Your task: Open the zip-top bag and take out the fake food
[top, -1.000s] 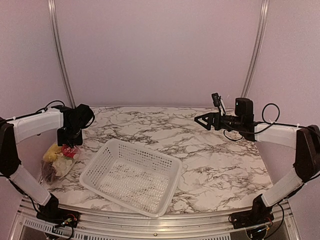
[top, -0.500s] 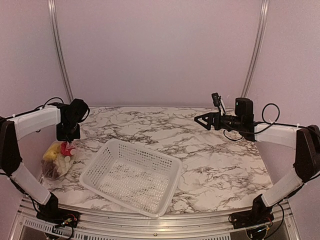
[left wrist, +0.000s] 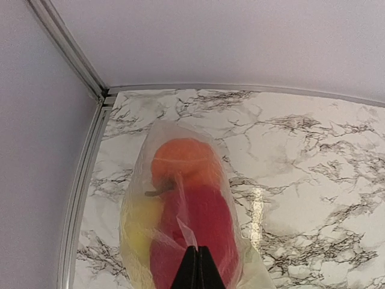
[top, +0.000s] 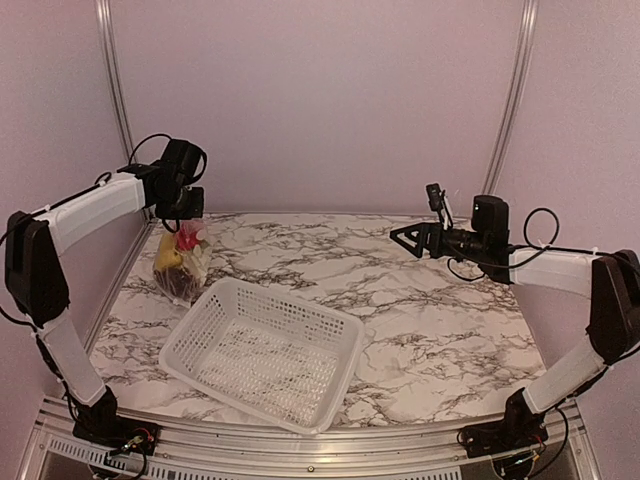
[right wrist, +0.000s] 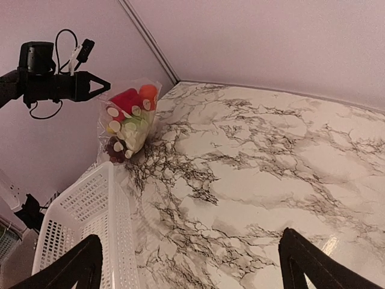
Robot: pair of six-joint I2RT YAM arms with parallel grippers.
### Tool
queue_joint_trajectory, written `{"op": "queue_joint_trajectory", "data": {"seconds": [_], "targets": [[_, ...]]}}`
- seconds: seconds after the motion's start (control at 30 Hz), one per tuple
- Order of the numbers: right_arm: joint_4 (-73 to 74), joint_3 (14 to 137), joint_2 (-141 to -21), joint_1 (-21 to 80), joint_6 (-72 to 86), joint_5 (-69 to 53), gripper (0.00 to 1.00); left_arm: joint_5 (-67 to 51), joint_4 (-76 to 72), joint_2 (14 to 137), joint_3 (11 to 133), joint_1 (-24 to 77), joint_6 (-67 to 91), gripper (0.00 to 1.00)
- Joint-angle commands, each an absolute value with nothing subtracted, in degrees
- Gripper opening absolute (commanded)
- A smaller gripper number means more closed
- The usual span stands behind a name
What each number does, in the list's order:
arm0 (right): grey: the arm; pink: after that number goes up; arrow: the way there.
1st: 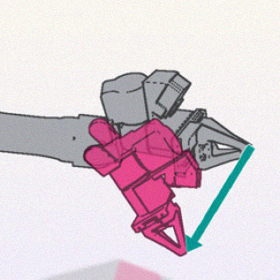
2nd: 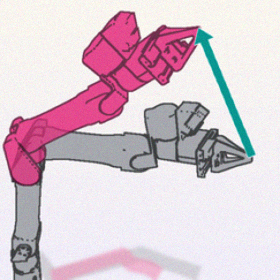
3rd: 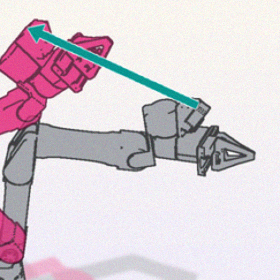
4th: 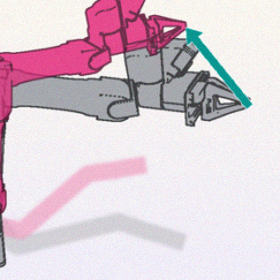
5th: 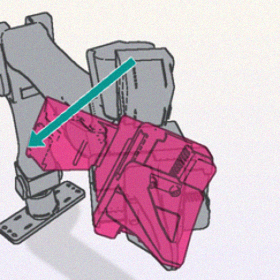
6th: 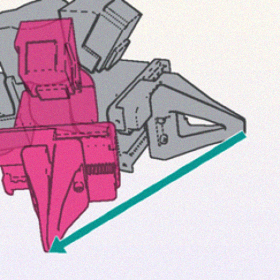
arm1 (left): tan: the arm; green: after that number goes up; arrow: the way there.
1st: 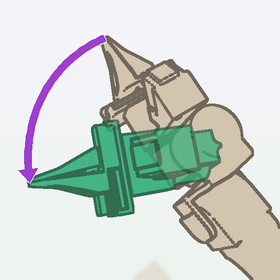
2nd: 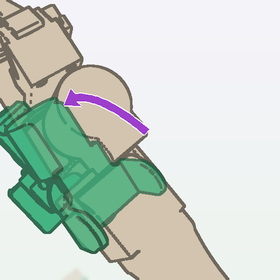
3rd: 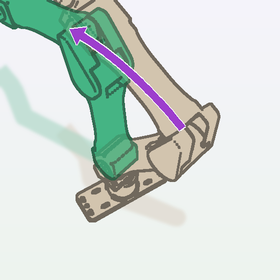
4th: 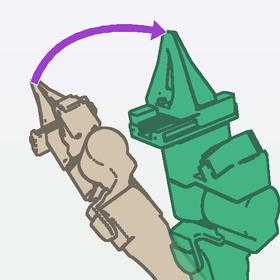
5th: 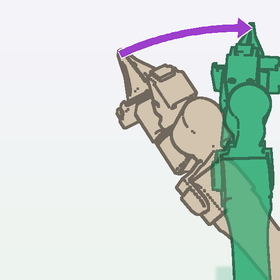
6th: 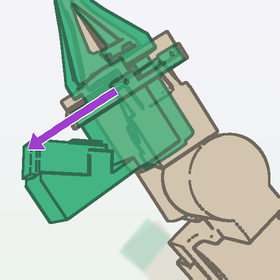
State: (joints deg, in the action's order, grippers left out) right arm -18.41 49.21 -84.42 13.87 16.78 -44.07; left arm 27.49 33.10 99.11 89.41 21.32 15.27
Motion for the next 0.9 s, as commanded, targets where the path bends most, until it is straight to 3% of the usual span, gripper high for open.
{"op": "queue_joint_trajectory", "data": {"seconds": [0.0,0.23,0.53,0.6,0.7,0.77,0.87], "targets": [[-20.6,48.9,-84.7,13.1,18.1,-44.5,0.99,18.3,20.4,102.8,94.1,25.0,8.7,0.00],[-21.7,48.1,-84.1,11.4,19.6,-44.3,0.99,12.0,14.5,114.8,105.7,32.9,4.4,0.00],[-20.2,48.3,-83.8,10.6,19.6,-42.2,0.99,7.5,18.0,137.9,132.0,43.2,4.0,0.00],[-19.8,48.7,-83.8,10.6,19.6,-41.9,0.99,6.4,19.9,140.8,136.3,44.8,4.0,0.25],[-19.0,49.7,-84.1,10.6,19.3,-41.5,0.99,3.5,19.3,138.0,132.5,44.6,7.9,0.73],[-19.1,50.6,-84.9,10.9,19.7,-41.3,0.98,1.2,15.9,133.0,125.5,42.9,11.6,0.80],[-19.0,53.0,-86.9,12.7,19.6,-40.6,0.96,-4.8,9.1,124.1,112.9,38.6,17.1,0.81]]}}
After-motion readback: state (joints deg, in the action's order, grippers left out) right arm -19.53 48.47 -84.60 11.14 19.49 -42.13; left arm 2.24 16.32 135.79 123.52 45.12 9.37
